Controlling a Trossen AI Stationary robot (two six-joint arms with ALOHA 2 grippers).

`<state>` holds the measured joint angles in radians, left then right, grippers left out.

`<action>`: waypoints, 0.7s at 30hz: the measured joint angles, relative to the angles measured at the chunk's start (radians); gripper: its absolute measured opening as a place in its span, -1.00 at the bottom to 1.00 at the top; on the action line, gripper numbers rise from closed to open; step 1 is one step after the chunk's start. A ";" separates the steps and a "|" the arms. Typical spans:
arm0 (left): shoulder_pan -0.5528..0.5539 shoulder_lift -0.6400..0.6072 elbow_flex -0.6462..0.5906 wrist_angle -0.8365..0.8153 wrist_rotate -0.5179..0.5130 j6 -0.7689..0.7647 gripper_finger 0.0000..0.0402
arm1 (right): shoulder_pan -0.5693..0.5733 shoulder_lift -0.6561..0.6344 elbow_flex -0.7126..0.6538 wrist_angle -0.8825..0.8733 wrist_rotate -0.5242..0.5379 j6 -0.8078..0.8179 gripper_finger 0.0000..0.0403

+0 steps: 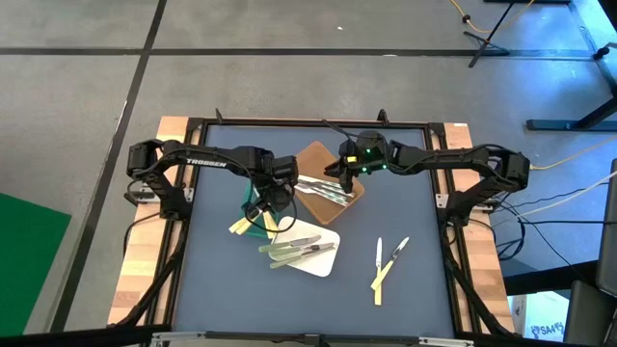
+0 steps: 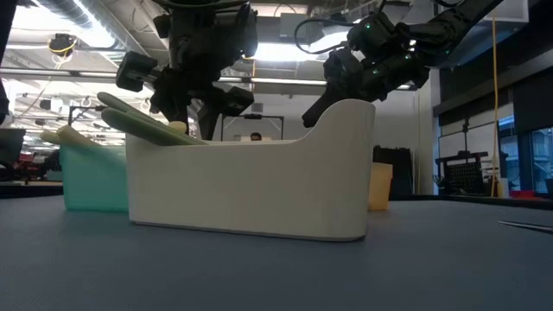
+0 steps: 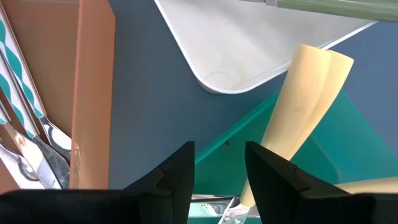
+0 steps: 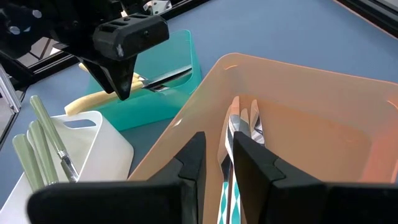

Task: Sort silverware by color (type)
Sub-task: Put the yellow table knife into the green bin

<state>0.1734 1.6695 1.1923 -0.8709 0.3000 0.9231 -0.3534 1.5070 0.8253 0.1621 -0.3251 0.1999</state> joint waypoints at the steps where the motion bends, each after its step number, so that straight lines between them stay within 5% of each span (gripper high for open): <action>1: 0.000 0.000 0.000 0.001 0.000 0.000 -0.33 | 0.000 0.000 0.000 0.000 -0.003 0.000 -0.67; 12: 0.000 -0.006 0.000 0.016 0.000 -0.058 -0.33 | 0.000 0.000 0.000 0.001 -0.008 0.000 -0.67; 21: 0.002 -0.126 0.000 0.101 -0.002 -0.086 -0.33 | 0.000 0.000 0.000 0.010 -0.084 0.000 -0.67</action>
<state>0.1753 1.5437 1.1927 -0.7696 0.2982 0.8368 -0.3531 1.5070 0.8253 0.1720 -0.4089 0.2001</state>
